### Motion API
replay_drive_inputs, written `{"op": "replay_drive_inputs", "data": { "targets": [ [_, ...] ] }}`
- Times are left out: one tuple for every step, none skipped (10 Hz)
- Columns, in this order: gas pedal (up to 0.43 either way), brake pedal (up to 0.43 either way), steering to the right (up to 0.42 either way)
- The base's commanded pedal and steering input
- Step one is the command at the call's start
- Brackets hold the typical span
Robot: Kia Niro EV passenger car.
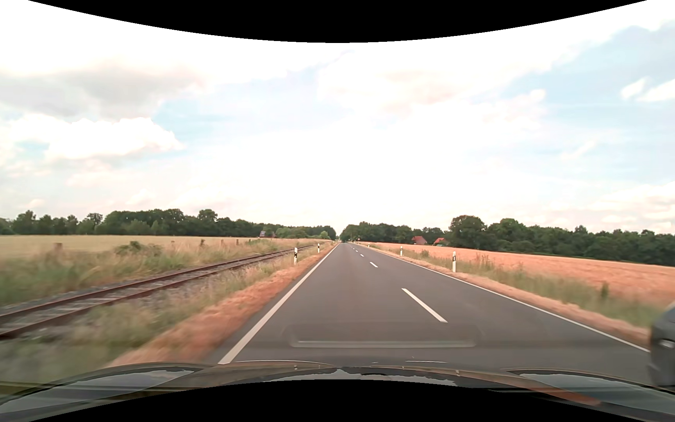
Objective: Follow the waypoints while adhering to traffic rules and regulations
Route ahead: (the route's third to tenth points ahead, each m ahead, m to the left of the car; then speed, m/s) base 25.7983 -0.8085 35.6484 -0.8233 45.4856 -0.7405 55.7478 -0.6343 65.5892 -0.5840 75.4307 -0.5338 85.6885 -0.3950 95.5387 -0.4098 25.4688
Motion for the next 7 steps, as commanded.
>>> {"op": "replay_drive_inputs", "data": {
  "targets": [
    [0.311, 0.000, 0.001],
    [0.311, 0.000, 0.001],
    [0.311, 0.000, 0.002],
    [0.311, 0.000, 0.001],
    [0.311, 0.000, 0.001],
    [0.311, 0.000, 0.001],
    [0.311, 0.000, 0.001]
  ]
}}
